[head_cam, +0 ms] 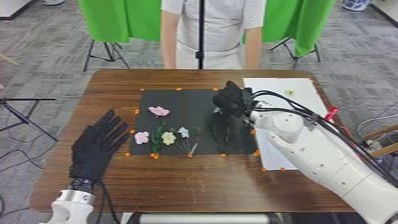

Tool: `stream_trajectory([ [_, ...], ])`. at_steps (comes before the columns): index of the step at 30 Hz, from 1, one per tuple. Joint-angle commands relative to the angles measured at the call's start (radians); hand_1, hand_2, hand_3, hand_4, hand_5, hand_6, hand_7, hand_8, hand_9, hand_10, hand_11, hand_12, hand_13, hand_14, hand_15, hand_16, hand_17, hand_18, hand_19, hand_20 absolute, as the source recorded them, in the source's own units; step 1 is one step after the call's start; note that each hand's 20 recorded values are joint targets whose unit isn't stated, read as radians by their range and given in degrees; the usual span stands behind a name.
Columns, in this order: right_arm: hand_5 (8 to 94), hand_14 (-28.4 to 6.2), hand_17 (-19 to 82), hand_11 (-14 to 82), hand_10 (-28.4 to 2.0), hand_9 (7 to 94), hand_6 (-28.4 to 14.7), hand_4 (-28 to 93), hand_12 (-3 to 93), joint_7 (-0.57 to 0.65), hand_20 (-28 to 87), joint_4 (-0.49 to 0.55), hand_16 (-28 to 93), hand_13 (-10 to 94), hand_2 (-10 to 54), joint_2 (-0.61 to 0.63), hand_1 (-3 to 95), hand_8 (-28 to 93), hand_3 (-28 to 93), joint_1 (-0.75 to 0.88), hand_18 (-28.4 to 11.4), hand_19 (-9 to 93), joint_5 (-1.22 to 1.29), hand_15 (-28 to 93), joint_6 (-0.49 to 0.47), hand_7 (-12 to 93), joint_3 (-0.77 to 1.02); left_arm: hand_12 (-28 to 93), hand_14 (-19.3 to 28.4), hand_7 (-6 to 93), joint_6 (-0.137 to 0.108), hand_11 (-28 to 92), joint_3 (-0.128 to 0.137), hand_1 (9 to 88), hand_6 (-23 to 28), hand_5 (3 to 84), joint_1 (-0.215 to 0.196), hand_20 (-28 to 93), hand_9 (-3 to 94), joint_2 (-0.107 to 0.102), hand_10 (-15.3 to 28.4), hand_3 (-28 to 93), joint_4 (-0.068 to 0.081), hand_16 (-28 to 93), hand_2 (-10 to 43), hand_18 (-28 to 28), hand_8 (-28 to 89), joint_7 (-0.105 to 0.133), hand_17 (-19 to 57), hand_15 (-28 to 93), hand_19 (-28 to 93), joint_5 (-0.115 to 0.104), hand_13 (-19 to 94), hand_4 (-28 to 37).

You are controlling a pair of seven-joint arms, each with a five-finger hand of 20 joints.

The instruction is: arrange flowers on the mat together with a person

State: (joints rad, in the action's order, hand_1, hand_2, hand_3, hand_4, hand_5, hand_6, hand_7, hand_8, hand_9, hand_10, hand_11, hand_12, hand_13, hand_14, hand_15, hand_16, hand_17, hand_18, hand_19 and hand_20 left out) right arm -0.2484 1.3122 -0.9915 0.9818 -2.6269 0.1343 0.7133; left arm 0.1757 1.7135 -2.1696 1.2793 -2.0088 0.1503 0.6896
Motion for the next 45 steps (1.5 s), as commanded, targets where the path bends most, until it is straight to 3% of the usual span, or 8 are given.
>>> stream_trajectory([
  [1,70.4,-4.6,29,14.5,-4.9,88.3,4.2,-28,46.9,-0.013,43,0.015,26,74,-9.5,0.023,48.1,-5,80,0.003,-17.4,76,0.004,64,-0.022,44,0.000,18,13.4,13.6,-0.001,13,-0.001,23.6,3.8,32.1,-0.009,10,24.3,0.010,11.3,70,0.005,5,-2.4,21.5,-7,-0.009,-11.2,16,40,0.001,20,-25.9],
  [6,69.5,-5.0,28,13.6,-5.0,86.9,3.8,-28,46.3,-0.016,44,0.042,26,73,-9.5,0.032,46.1,-5,80,0.010,-17.5,75,0.019,65,-0.041,44,-0.001,18,13.5,13.5,-0.016,13,-0.002,23.7,3.7,31.8,-0.013,10,24.3,-0.005,11.2,70,0.004,5,-2.5,21.5,-7,0.004,-11.2,17,40,-0.008,20,-25.6],
  [7,69.2,-4.9,27,13.6,-5.1,86.6,3.8,-28,46.2,-0.016,44,0.049,25,73,-9.5,0.035,45.5,-5,80,0.011,-17.6,75,0.025,65,-0.043,44,-0.001,18,13.4,13.5,0.026,13,0.029,23.7,3.7,31.8,0.000,10,24.3,0.056,11.2,70,0.006,5,-2.5,21.5,-7,-0.042,-11.2,17,40,0.026,20,-25.6],
  [11,68.8,-5.3,27,16.8,-5.7,84.5,3.5,-28,43.6,-0.019,45,0.081,25,72,-9.5,0.052,43.2,-5,81,0.021,-18.0,74,0.046,65,-0.043,43,-0.004,18,13.5,13.6,0.044,13,0.038,23.8,3.6,31.7,0.000,10,24.3,0.068,11.3,70,0.003,5,-2.6,21.5,-7,-0.051,-11.2,17,40,0.038,20,-25.4],
  [28,62.2,-6.8,25,30.1,-7.8,73.0,2.2,-28,32.7,0.023,47,0.153,25,67,-9.5,0.105,34.4,-5,86,0.043,-19.0,74,0.063,68,-0.058,38,0.008,18,13.5,13.6,0.014,13,0.020,23.8,3.6,31.5,-0.019,10,24.3,0.013,11.3,70,-0.002,5,-2.6,21.5,-7,-0.018,-11.2,17,40,0.014,20,-25.3],
  [32,56.9,-7.2,24,35.5,-8.9,63.2,1.5,-27,26.4,0.031,47,0.178,24,65,-9.5,0.117,31.6,-18,89,0.045,-19.3,74,0.093,70,-0.068,35,0.023,18,13.5,13.6,0.012,13,0.022,23.9,3.6,31.5,-0.020,10,24.3,0.010,11.3,70,-0.001,5,-2.6,21.5,-7,-0.019,-11.2,17,40,0.012,20,-25.4],
  [38,49.7,-8.5,21,33.3,-10.7,55.4,-0.9,-25,23.6,0.159,47,0.417,22,59,-8.4,0.178,27.3,-17,89,0.189,-20.1,73,0.240,71,-0.181,31,0.191,17,13.4,13.6,0.014,13,0.021,23.8,3.6,31.5,-0.016,10,24.2,0.009,11.3,70,-0.003,5,-2.7,21.5,-7,-0.013,-11.2,17,40,0.014,20,-25.4],
  [45,43.6,-11.5,16,27.2,-13.5,46.0,-3.7,-22,23.1,0.326,45,0.710,15,42,8.0,0.184,20.8,-14,90,0.533,-20.4,68,0.872,49,-0.362,24,0.666,18,13.3,13.7,-0.003,13,0.034,24.0,3.6,31.5,-0.039,10,24.2,0.011,11.3,70,-0.026,5,-2.5,21.5,-7,-0.014,-11.2,17,40,0.020,20,-25.3],
])
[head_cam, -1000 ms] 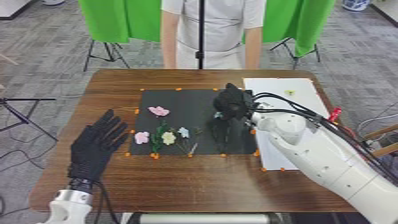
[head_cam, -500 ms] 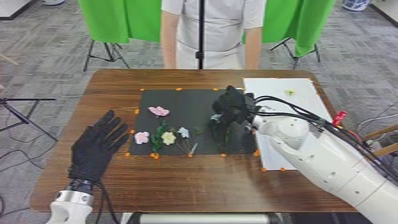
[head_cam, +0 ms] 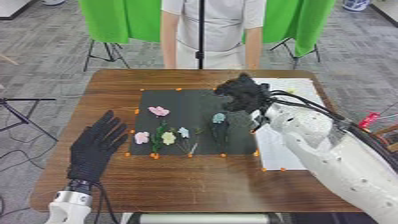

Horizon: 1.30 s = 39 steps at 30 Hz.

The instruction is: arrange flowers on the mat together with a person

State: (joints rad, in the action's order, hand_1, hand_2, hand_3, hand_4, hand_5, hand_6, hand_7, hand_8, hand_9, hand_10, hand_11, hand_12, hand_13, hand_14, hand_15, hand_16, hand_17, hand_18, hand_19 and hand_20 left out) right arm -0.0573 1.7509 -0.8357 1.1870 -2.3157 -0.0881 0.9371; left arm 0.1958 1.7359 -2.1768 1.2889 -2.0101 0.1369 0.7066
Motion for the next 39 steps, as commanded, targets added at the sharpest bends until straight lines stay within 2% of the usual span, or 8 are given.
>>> stream_trajectory([
  [1,43.1,-11.8,14,25.9,-13.7,44.7,-3.9,-22,23.3,0.177,43,0.303,16,40,8.1,0.011,20.5,-13,89,0.400,-20.5,65,0.742,46,-0.173,23,0.541,17,13.4,13.7,-0.024,13,0.015,24.0,3.7,31.5,-0.038,10,24.3,0.004,11.3,70,-0.034,5,-2.6,21.5,-7,0.004,-11.2,17,40,0.021,20,-25.3],
  [4,39.8,-13.4,12,21.3,-15.3,39.9,-5.3,-23,22.9,0.153,38,0.355,17,35,8.0,0.044,19.6,-12,85,0.595,-21.1,58,1.096,39,-0.107,19,0.699,17,13.4,13.6,-0.050,13,0.018,24.1,3.5,31.3,-0.053,10,24.2,0.004,11.3,70,-0.060,5,-2.5,21.5,-8,0.015,-11.2,17,40,0.091,20,-25.3],
  [9,37.8,-14.8,11,12.6,-16.0,36.7,-6.2,-24,22.4,0.141,28,0.457,21,32,5.1,-0.074,13.9,-9,80,0.872,-21.5,49,1.157,25,-0.054,13,0.890,18,13.1,14.0,-0.036,13,0.023,24.2,2.8,29.3,-0.061,10,23.2,0.014,10.8,70,-0.070,5,-2.6,21.4,-8,0.017,-11.2,16,39,0.110,20,-25.1],
  [14,35.1,-14.4,8,6.5,-15.2,33.9,-5.5,-24,22.3,0.214,24,0.505,29,29,2.4,-0.216,13.4,-8,80,0.993,-21.7,40,1.284,10,-0.069,10,0.960,18,12.9,14.3,-0.070,13,0.021,23.4,3.1,29.8,-0.092,10,23.0,0.009,10.8,70,-0.077,5,-2.8,21.3,-8,0.022,-11.5,16,39,0.103,19,-26.0],
  [21,32.4,-14.0,4,4.7,-15.2,30.8,-5.6,-24,22.7,0.192,22,0.526,33,26,1.4,-0.241,13.5,-7,80,0.991,-22.0,37,1.227,5,-0.069,9,0.995,18,12.0,14.2,-0.112,12,0.003,24.0,2.7,28.6,-0.094,9,20.9,-0.023,10.1,70,-0.074,6,-3.4,20.9,-8,0.053,-12.1,14,38,0.096,17,-25.6],
  [27,32.9,-13.6,3,8.0,-15.2,31.2,-5.8,-23,25.2,0.169,24,0.511,35,27,0.3,-0.242,13.7,-7,81,0.978,-22.3,40,1.239,6,-0.059,12,0.994,19,12.0,14.9,-0.101,12,-0.018,24.9,2.5,28.3,-0.061,10,20.7,-0.024,10.0,70,-0.054,7,-3.5,20.9,-8,0.064,-11.9,14,39,0.090,17,-24.9],
  [37,34.6,-13.1,3,10.7,-15.1,32.4,-5.8,-24,25.1,0.115,26,0.504,35,28,-0.5,-0.263,14.6,-8,82,0.997,-22.7,43,1.219,11,0.019,16,0.941,19,12.0,15.6,-0.115,12,-0.007,25.1,2.4,28.1,-0.063,10,20.7,-0.038,10.0,70,-0.054,7,-3.4,21.0,-8,0.052,-11.8,14,39,0.090,17,-24.5],
  [39,34.8,-13.0,3,11.6,-15.4,32.7,-5.8,-24,25.3,0.087,26,0.500,34,29,-0.5,-0.269,14.5,-8,82,0.993,-22.8,44,1.210,12,0.021,17,0.929,19,12.0,15.7,-0.102,12,-0.008,25.2,2.4,28.1,-0.044,10,20.7,-0.057,10.0,70,-0.043,7,-3.4,21.0,-9,0.077,-11.8,14,39,0.096,17,-24.5],
])
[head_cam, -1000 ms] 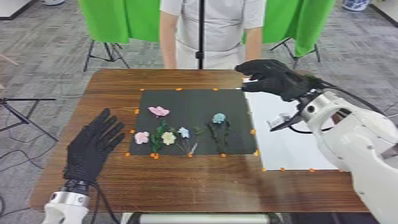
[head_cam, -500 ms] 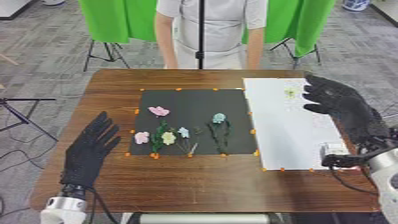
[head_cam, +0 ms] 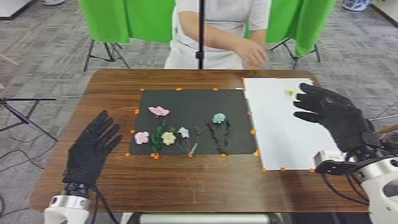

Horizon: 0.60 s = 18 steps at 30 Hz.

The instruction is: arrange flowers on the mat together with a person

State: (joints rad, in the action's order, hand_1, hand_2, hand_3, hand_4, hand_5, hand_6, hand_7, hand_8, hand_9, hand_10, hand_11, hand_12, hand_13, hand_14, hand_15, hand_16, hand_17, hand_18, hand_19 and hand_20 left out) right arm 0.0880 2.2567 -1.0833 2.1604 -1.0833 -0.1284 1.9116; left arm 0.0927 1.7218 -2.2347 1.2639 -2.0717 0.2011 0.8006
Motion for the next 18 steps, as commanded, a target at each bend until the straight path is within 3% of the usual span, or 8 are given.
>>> stream_trajectory([
  [1,35.0,-13.0,3,11.9,-15.3,32.8,-5.8,-24,25.2,-0.045,26,-0.004,34,29,-0.5,-0.017,14.6,-9,82,0.027,-22.8,44,-0.024,13,0.060,17,-0.043,19,12.0,15.7,-0.003,12,0.010,25.2,2.4,28.1,0.016,10,20.7,-0.033,10.0,70,0.014,7,-3.4,21.0,-9,-0.001,-11.8,14,39,0.005,17,-24.6],
  [3,35.2,-13.0,4,12.4,-15.3,33.2,-5.7,-24,25.2,-0.022,26,-0.007,33,29,-0.7,-0.011,14.6,-9,83,0.033,-22.8,44,-0.035,14,0.044,18,-0.022,19,11.9,15.8,-0.010,12,-0.005,25.2,2.4,28.1,0.030,10,20.7,-0.033,10.0,70,0.023,7,-3.3,21.0,-9,0.003,-11.8,14,39,0.007,17,-24.5],
  [5,35.3,-13.1,4,12.6,-15.4,33.3,-5.8,-24,24.9,-0.029,26,-0.022,33,29,-0.6,-0.003,14.6,-9,83,0.024,-22.9,44,-0.030,15,0.064,18,-0.037,19,11.9,15.8,-0.003,13,-0.006,25.1,2.5,28.1,0.014,10,20.7,-0.029,10.0,70,0.017,7,-3.3,21.0,-9,-0.004,-11.8,14,39,-0.002,17,-24.4],
  [7,35.4,-13.2,4,13.0,-15.5,33.4,-6.0,-24,24.9,-0.035,26,-0.027,32,29,-0.5,-0.017,14.7,-10,83,0.037,-22.9,44,-0.017,15,0.079,18,-0.051,19,12.1,15.7,0.033,13,0.015,25.2,2.5,28.2,-0.005,10,20.8,-0.015,10.1,70,0.011,7,-3.3,21.0,-9,-0.046,-11.8,14,39,0.009,18,-24.5],
  [10,35.7,-13.2,4,13.4,-15.4,33.7,-6.0,-25,24.7,-0.026,27,-0.022,31,29,-0.3,-0.031,14.7,-10,83,0.056,-22.9,45,-0.019,16,0.101,18,-0.060,19,12.7,15.5,0.040,13,0.021,25.0,2.6,28.8,-0.002,10,22.5,-0.006,10.5,69,0.010,7,-3.2,21.1,-9,-0.068,-11.7,15,39,0.047,19,-24.7],
  [12,35.9,-13.2,4,13.7,-15.4,33.9,-5.8,-25,24.4,-0.021,26,-0.025,30,29,0.0,-0.036,14.8,-10,83,0.063,-22.8,45,-0.015,17,0.108,18,-0.070,18,12.8,15.3,0.038,13,0.030,24.8,2.7,29.1,-0.004,10,22.6,-0.012,10.6,70,0.003,6,-3.2,21.1,-8,-0.075,-11.7,16,39,0.055,19,-24.8],
  [14,36.2,-13.3,4,13.9,-15.4,34.1,-5.8,-25,24.2,-0.023,26,-0.032,30,30,0.1,-0.042,14.9,-10,83,0.064,-22.8,45,-0.005,18,0.110,19,-0.079,18,12.6,15.1,0.026,13,0.032,24.8,2.8,29.2,0.004,10,22.5,-0.018,10.6,69,0.004,6,-3.2,21.2,-8,-0.065,-11.7,15,39,0.074,19,-25.1],
  [18,36.3,-13.1,4,14.1,-15.4,34.1,-5.8,-25,24.0,-0.035,26,-0.033,29,30,0.2,-0.060,14.9,-10,83,0.069,-22.8,45,-0.015,18,0.111,19,-0.086,18,12.5,15.0,0.038,13,0.038,24.9,2.8,29.3,0.016,10,22.2,-0.028,10.4,69,0.004,6,-3.8,21.1,-8,-0.067,-11.7,15,39,0.063,18,-25.2],
])
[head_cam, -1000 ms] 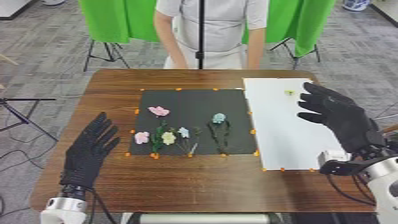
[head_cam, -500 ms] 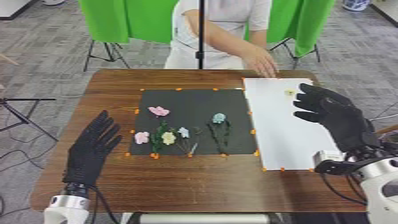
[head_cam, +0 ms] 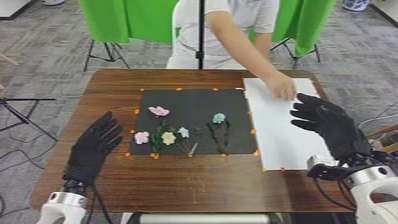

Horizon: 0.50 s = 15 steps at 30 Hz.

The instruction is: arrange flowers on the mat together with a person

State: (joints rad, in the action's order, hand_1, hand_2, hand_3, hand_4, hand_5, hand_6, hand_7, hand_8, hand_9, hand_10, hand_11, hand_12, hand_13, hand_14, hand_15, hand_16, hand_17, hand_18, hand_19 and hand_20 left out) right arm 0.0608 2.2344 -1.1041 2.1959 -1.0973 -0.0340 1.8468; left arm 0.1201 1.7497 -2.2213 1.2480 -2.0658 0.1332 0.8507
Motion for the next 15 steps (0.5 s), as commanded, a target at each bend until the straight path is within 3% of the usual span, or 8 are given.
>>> stream_trajectory([
  [1,36.3,-13.1,4,14.1,-15.4,34.1,-5.8,-25,24.0,-0.010,26,-0.012,29,30,0.2,-0.039,14.8,-10,83,0.032,-22.8,45,0.003,19,0.015,19,-0.025,18,12.5,15.1,0.008,13,0.012,24.9,2.8,29.3,0.006,10,22.2,-0.010,10.4,69,-0.004,6,-3.8,21.1,-8,-0.006,-11.7,15,39,0.015,18,-25.4],
  [6,36.2,-13.1,4,14.2,-15.4,34.1,-5.8,-25,23.9,-0.025,26,-0.014,28,30,-0.1,-0.034,14.8,-10,84,0.019,-22.7,45,-0.010,19,0.006,19,-0.026,18,12.1,14.8,0.005,13,0.003,24.8,2.9,28.9,0.033,10,21.1,-0.022,10.1,69,-0.008,6,-3.7,21.1,-8,0.004,-11.8,15,39,0.027,17,-25.5],
  [8,36.1,-13.1,4,14.2,-15.4,34.1,-5.7,-25,23.9,-0.029,26,-0.022,28,30,-0.2,-0.032,14.7,-10,84,0.005,-22.7,45,-0.008,19,0.001,19,-0.030,18,12.1,14.7,0.011,12,-0.002,24.7,2.9,28.6,0.042,10,20.4,-0.034,10.0,69,-0.005,6,-3.8,21.1,-8,0.009,-11.8,14,39,0.019,17,-25.5],
  [10,36.1,-13.0,4,14.2,-15.3,34.0,-5.7,-25,23.9,-0.022,26,-0.032,28,29,-0.2,-0.027,14.7,-10,84,-0.015,-22.7,45,-0.009,19,-0.004,19,-0.038,18,12.1,14.5,0.011,12,0.001,24.7,2.8,28.5,0.029,10,20.3,-0.029,9.9,69,-0.010,6,-3.8,21.1,-8,0.005,-11.8,14,39,0.017,16,-25.5],
  [11,36.1,-13.0,4,14.2,-15.2,34.0,-5.7,-25,23.9,-0.024,26,-0.034,28,29,-0.3,-0.025,14.8,-10,84,-0.017,-22.7,45,-0.006,19,-0.002,19,-0.040,18,12.0,14.5,-0.002,12,-0.007,24.7,2.8,28.4,0.023,10,20.3,-0.038,9.9,69,-0.009,6,-3.8,21.1,-8,0.014,-11.8,14,39,0.010,16,-25.6],
  [15,36.1,-13.1,4,14.0,-15.3,33.9,-5.7,-25,23.9,-0.017,26,-0.036,28,29,-0.3,-0.027,14.8,-10,84,-0.017,-22.7,45,-0.009,19,-0.011,19,-0.036,19,12.1,14.4,0.015,12,-0.014,24.7,2.8,28.4,0.020,10,20.2,-0.016,10.0,69,-0.006,6,-3.8,21.0,-8,0.001,-11.8,13,39,0.017,17,-25.6],
])
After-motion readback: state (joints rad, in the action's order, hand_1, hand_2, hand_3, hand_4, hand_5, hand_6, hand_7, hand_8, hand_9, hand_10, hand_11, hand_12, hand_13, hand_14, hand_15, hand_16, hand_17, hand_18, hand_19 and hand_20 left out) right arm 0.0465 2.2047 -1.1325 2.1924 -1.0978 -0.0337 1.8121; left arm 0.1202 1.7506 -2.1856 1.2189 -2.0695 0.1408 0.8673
